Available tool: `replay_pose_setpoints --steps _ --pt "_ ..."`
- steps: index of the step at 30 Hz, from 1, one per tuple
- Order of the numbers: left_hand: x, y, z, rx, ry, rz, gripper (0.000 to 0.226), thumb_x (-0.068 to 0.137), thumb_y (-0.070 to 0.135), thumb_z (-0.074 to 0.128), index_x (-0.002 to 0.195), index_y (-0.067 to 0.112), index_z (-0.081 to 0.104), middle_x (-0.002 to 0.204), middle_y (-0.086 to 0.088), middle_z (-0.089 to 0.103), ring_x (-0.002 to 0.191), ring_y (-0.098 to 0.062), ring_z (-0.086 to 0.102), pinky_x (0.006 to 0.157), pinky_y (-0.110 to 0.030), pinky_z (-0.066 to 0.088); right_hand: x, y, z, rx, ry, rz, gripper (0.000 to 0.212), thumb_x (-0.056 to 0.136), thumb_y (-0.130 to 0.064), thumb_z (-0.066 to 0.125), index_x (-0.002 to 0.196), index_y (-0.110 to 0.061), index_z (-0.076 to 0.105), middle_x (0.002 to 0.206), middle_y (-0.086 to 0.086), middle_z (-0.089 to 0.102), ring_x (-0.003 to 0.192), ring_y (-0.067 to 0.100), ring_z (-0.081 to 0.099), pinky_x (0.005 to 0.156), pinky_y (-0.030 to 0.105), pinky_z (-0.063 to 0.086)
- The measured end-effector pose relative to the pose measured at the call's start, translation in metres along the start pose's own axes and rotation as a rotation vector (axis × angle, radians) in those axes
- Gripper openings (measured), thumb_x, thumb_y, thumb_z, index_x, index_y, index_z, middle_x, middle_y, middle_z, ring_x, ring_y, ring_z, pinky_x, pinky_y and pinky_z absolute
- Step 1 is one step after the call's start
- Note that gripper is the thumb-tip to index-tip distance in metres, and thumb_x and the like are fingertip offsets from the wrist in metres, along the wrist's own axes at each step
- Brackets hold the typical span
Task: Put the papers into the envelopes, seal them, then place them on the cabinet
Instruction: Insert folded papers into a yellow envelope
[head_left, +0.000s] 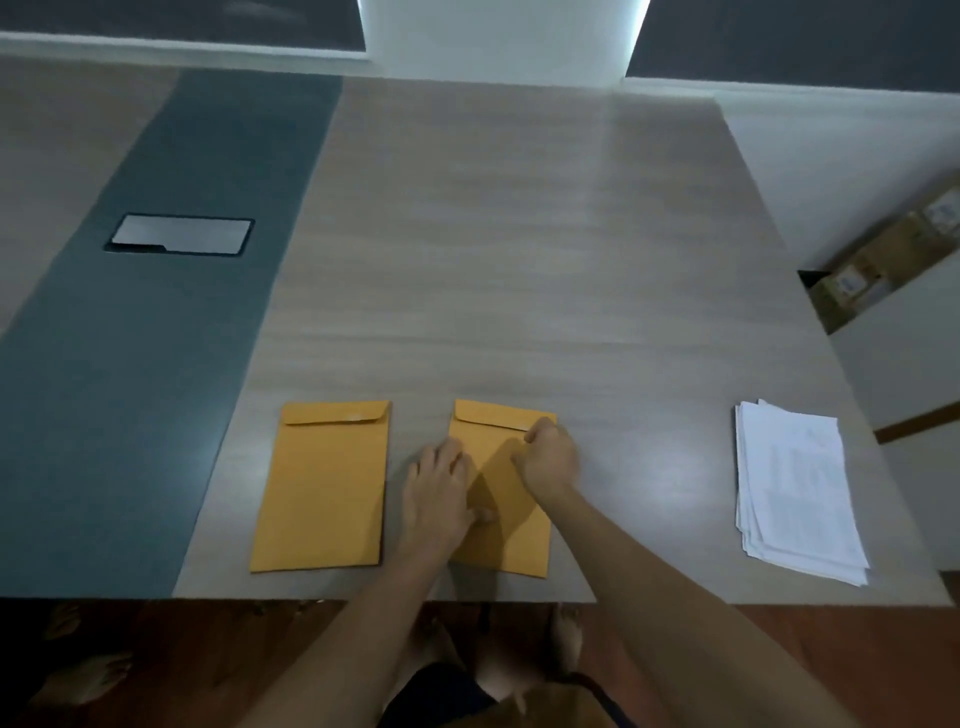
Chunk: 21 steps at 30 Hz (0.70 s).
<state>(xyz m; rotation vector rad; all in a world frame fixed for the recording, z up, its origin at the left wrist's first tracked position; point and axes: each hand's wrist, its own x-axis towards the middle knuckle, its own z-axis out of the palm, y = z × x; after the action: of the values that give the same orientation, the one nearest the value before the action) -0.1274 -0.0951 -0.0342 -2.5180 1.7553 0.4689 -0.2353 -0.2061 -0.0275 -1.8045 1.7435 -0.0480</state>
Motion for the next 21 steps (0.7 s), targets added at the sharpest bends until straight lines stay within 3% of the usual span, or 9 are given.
replay_pose_setpoints --steps 6,11,16,21 --pt "0.029 0.064 0.003 -0.016 -0.158 0.092 0.098 0.077 0.052 0.073 0.152 0.014 0.023 0.161 0.004 0.015 0.148 -0.023 0.009 0.119 -0.038 0.016 0.025 0.087 -0.061 -0.211 0.156 -0.220 0.038 0.084 -0.029 0.069 0.118 -0.018 0.055 0.119 0.004 0.053 0.115 0.026 0.046 0.093 0.033 0.041" --pt "0.046 0.073 -0.003 0.002 -0.219 0.138 0.103 0.075 0.038 0.081 0.154 0.014 0.019 0.163 0.004 0.009 0.151 -0.023 0.004 0.121 -0.039 0.016 0.052 0.123 -0.081 -0.226 0.036 -0.331 0.053 0.082 -0.038 0.073 0.128 -0.018 0.054 0.123 0.004 0.053 0.117 0.025 0.047 0.096 0.033 0.041" --pt "0.057 0.078 -0.009 0.030 -0.272 0.148 0.102 0.079 0.020 0.080 0.156 0.019 0.012 0.164 0.002 0.002 0.151 -0.022 0.002 0.120 -0.040 0.018 0.063 0.125 -0.075 -0.167 -0.053 -0.368 0.055 0.083 -0.039 0.073 0.129 -0.017 0.053 0.122 0.006 0.050 0.118 0.025 0.044 0.099 0.036 0.041" --pt "0.057 0.081 -0.010 0.040 -0.274 0.137 0.101 0.081 0.012 0.078 0.156 0.019 0.011 0.164 0.002 -0.001 0.151 -0.022 0.002 0.120 -0.039 0.019 0.066 0.122 -0.068 -0.279 -0.014 -0.432 0.043 0.093 -0.040 0.060 0.127 -0.014 0.052 0.123 0.008 0.050 0.115 0.027 0.045 0.096 0.036 0.042"
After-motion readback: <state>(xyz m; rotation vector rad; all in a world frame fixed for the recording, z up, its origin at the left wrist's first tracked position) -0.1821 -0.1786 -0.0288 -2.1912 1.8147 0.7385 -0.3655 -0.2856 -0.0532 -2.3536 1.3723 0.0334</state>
